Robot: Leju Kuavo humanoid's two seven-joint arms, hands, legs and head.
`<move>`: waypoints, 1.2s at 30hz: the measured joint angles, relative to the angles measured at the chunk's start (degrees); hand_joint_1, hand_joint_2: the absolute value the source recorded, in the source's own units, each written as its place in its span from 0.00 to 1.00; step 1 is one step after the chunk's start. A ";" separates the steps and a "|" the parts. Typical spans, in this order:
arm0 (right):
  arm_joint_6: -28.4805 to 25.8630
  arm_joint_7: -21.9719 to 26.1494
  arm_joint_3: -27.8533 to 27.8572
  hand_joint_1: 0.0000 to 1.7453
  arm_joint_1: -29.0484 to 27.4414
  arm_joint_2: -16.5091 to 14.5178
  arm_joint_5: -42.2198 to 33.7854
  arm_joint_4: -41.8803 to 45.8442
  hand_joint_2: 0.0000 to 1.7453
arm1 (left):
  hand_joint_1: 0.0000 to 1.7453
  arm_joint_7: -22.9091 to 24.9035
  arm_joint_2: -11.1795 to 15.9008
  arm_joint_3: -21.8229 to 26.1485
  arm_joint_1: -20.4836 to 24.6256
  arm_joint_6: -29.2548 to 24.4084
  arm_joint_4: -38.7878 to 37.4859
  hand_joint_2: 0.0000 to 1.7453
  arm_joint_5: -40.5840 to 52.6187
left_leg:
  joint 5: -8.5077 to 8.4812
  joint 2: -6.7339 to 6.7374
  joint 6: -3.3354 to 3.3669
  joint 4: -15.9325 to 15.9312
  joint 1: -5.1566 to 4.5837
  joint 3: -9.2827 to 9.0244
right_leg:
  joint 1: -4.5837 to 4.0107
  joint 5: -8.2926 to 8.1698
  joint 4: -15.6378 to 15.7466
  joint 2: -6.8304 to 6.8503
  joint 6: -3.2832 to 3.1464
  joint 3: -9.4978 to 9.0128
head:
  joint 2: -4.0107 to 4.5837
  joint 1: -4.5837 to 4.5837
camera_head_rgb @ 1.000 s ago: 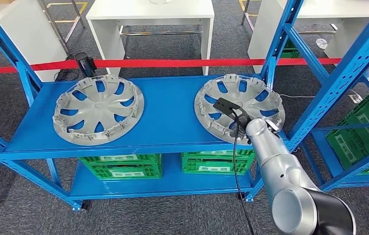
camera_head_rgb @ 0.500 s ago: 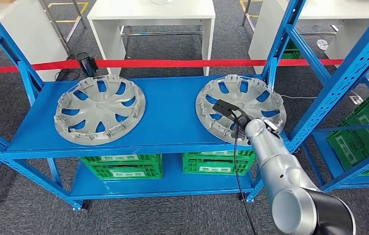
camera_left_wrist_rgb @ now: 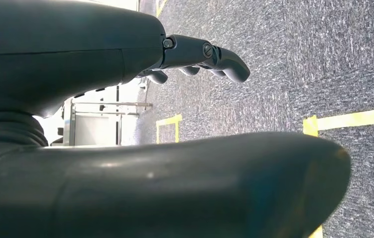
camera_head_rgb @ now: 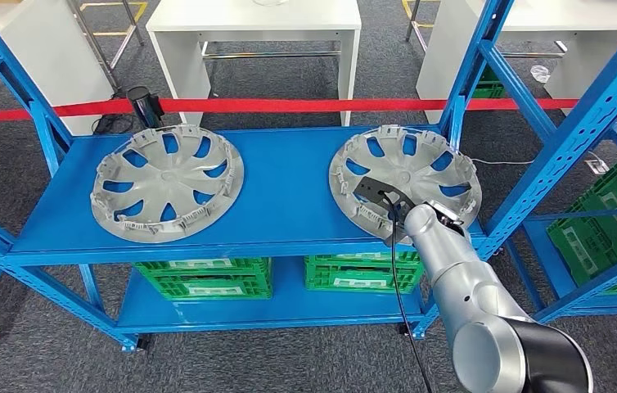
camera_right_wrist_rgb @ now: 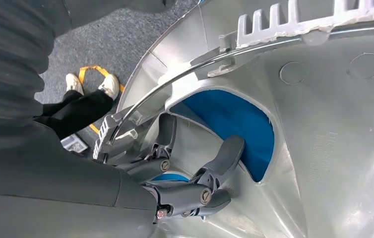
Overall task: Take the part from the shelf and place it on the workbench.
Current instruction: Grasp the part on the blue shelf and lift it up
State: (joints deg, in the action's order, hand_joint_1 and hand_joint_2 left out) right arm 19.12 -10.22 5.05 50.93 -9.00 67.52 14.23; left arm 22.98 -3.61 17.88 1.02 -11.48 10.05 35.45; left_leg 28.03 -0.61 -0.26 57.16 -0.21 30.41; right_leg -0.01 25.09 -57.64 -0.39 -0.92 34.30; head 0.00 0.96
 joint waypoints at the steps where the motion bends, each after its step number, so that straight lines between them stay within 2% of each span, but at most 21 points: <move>1: -0.07 0.02 -0.01 0.00 0.00 0.05 0.00 0.00 1.00 | 0.00 0.00 0.00 0.09 0.00 0.01 0.00 0.00 0.06 | 0.00 0.00 0.00 0.00 0.00 0.00 | 0.00 0.01 0.00 0.00 0.00 0.00 | 0.00 0.00; 11: -0.27 -0.02 -0.51 0.00 -0.16 0.91 1.07 -0.02 1.00 | 0.00 -0.15 0.01 0.30 -0.01 0.15 0.00 0.00 1.12 | 0.03 -0.02 0.04 0.01 -0.02 0.04 | 0.02 0.03 0.05 0.01 0.05 -0.01 | 0.00 0.00; 20: -0.99 -3.10 -2.02 0.00 0.44 1.32 4.21 -0.02 1.00 | 0.00 -0.17 0.04 0.37 0.01 0.73 0.00 0.00 2.38 | 0.03 -0.01 0.04 0.02 -0.02 0.13 | 0.02 0.02 0.05 -0.01 0.06 0.08 | 0.00 0.00; 36: -0.28 -5.56 -2.71 0.00 5.36 3.52 6.46 0.00 1.00 | 0.00 -1.13 0.02 2.22 -0.06 2.34 -0.03 0.00 2.57 | 0.03 0.00 0.04 0.02 -0.01 0.37 | 0.02 -0.02 0.04 -0.01 0.07 0.34 | 0.00 0.00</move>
State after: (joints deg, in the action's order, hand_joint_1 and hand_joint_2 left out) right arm 18.84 -15.78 2.34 56.28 -5.49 73.98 14.23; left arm 21.85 -3.58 20.10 0.96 -9.14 10.03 38.03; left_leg 28.06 -0.60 -0.22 57.18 -0.22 30.78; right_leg 0.01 25.07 -57.60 -0.40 -0.85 34.64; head 0.00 0.96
